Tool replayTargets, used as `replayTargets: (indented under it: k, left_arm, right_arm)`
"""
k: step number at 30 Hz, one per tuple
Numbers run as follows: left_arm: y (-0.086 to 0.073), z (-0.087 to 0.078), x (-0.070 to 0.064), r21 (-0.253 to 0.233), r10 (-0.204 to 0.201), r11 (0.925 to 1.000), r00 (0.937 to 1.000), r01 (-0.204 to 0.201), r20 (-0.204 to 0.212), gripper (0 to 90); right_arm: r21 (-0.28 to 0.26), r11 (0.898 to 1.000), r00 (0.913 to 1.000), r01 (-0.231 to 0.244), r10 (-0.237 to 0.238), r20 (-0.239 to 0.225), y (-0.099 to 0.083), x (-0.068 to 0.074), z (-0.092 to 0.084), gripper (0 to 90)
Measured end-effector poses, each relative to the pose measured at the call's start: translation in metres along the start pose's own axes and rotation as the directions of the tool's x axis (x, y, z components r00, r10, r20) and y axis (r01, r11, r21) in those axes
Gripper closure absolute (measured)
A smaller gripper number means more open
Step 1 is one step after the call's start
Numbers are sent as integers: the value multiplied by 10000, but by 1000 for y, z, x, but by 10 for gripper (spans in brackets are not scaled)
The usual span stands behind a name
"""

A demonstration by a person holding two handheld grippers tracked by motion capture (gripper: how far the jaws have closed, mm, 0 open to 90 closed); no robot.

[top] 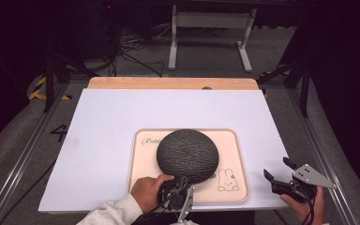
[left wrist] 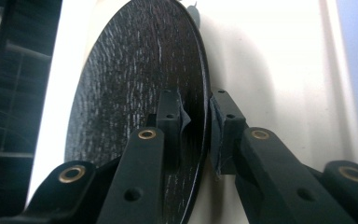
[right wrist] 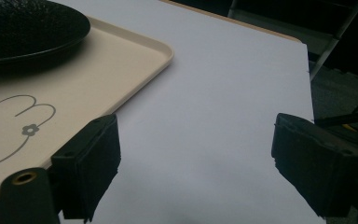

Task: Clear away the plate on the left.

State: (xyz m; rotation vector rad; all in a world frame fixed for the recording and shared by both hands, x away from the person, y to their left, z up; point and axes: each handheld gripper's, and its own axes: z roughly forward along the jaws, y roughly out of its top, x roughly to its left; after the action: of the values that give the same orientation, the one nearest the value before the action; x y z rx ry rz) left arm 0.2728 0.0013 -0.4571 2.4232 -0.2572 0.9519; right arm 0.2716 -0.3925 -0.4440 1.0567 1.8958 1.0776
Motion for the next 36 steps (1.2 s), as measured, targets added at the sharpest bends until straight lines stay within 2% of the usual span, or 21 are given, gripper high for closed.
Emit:
replayTargets:
  k: [4, 9, 15, 17, 20, 21, 23, 27, 28, 29, 31, 32, 33, 36]
  left_arm:
    - [-1, 3, -2, -6, -44, 10000, 9997, 44, 221, 751]
    - [-2, 3, 0, -143, -339, 9993, 9986, 345, 414, 741]
    - [-3, -1, 4, -501, -740, 9957, 9941, 781, 788, 723]
    - [-3, -2, 5, -731, -1012, 9914, 9905, 1082, 931, 713]
    - [-4, -4, 7, -850, -1140, 9887, 9872, 1237, 1116, 691]
    - [-4, -4, 8, -948, -1281, 9856, 9841, 1401, 1229, 683]
    - [-4, -5, 9, -1013, -1190, 9861, 9853, 1317, 1223, 673]
    - [-5, -8, 11, -1277, -1502, 9776, 9796, 1673, 1336, 656]
    - [-5, -9, 12, -1313, -1509, 9771, 9805, 1673, 1262, 649]
    - [-5, -9, 12, -1311, -1653, 9745, 9775, 1824, 1313, 642]
    - [-6, -11, 15, -1465, -1715, 9710, 9774, 1889, 1232, 624]
    - [-6, -11, 16, -1548, -1784, 9682, 9761, 1966, 1241, 618]
    - [-7, -12, 17, -1614, -1999, 9625, 9722, 2182, 1217, 609]
    - [-9, -15, 22, -1659, -2068, 9606, 9722, 2230, 1096, 566]
  right_arm:
    - [-11, 10000, 10000, -6, 6, 6, 0, 0, 0, 161]
    - [-6, 10000, 10000, -3, 3, -3, 0, 0, 0, 160]
    - [-13, 10000, 10000, -6, 6, 3, 0, 0, 0, 161]
    - [-8, 10000, 10000, -5, 5, -1, 0, 0, 0, 161]
    - [-15, 10000, 10000, -5, 5, -10, 0, 0, 0, 160]
    - [-14, 10000, 10000, 0, 0, -13, 0, 0, 0, 161]
    - [5, 10000, 10000, -6, 6, -15, 0, 0, 0, 160]
    - [-6, 10000, 10000, 1, -1, -30, 0, 0, 0, 161]
    - [-4, 10000, 10000, -12, 12, -24, 0, 0, 0, 160]
    - [0, 10000, 10000, -13, 13, -25, 0, 0, 0, 161]
    - [7, 10000, 10000, -11, 11, -29, 0, 0, 0, 160]
    - [5, 10000, 10000, -15, 15, -23, 0, 0, 0, 161]
    - [-2, 10000, 10000, -17, 17, -18, 0, 0, 0, 160]
    - [9, 10000, 10000, -15, 15, -12, 0, 0, 0, 161]
